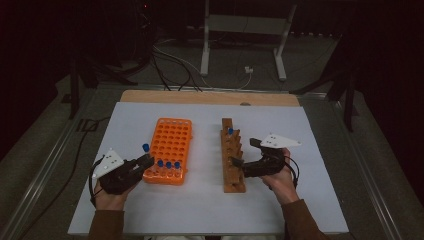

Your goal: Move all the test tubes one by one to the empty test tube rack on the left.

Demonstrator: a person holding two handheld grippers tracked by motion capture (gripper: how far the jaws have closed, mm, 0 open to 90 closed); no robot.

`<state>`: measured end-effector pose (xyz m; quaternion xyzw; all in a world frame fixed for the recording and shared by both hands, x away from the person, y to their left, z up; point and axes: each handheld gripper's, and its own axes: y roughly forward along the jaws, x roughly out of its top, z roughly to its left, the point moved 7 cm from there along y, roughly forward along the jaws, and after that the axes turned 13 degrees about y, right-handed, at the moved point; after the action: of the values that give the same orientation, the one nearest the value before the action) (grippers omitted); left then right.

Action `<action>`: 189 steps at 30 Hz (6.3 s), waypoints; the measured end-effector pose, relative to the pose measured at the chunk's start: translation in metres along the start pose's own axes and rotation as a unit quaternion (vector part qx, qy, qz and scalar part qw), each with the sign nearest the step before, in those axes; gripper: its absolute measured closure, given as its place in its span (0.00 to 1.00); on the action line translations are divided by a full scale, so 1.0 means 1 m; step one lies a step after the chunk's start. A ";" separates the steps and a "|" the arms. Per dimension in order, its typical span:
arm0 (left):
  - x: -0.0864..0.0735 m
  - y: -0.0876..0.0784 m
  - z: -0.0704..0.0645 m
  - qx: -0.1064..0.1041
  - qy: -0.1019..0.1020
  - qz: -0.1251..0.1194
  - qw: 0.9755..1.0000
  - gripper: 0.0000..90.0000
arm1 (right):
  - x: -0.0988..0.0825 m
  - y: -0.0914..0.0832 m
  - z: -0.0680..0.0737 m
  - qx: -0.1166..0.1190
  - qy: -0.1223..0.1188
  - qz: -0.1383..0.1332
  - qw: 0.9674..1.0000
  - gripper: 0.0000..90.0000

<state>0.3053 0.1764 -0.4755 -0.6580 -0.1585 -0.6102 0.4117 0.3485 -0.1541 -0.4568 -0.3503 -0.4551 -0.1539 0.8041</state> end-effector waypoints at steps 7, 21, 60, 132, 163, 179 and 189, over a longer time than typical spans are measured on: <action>-0.012 0.010 -0.001 0.007 0.003 0.020 1.000 0.87 | 0.000 0.000 0.000 0.001 0.002 -0.001 1.000 0.01; -0.031 0.014 -0.002 0.007 0.007 0.066 0.998 0.87 | -0.002 0.000 0.001 0.004 0.000 0.000 1.000 0.01; -0.047 0.023 -0.012 0.010 0.056 0.136 0.989 0.87 | -0.009 0.005 0.004 0.013 -0.003 0.013 1.000 0.01; -0.024 0.006 0.002 0.042 -0.018 0.033 0.998 0.01 | 0.015 0.064 -0.034 -0.090 -0.041 0.049 0.994 0.15; -0.026 0.009 0.001 0.043 -0.014 0.044 0.998 0.01 | 0.012 0.085 -0.045 -0.112 -0.038 0.033 0.992 0.86; -0.026 0.009 0.001 0.043 -0.014 0.043 0.998 0.01 | 0.022 0.073 -0.040 -0.104 -0.027 0.015 0.994 0.86; -0.026 0.009 0.001 0.042 -0.015 0.042 0.998 0.01 | 0.034 0.065 -0.034 -0.102 -0.033 0.008 0.994 0.86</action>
<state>0.3072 0.1792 -0.5025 -0.6551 -0.1621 -0.5754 0.4619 0.4250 -0.1296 -0.4677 -0.4392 -0.4607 -0.1819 0.7495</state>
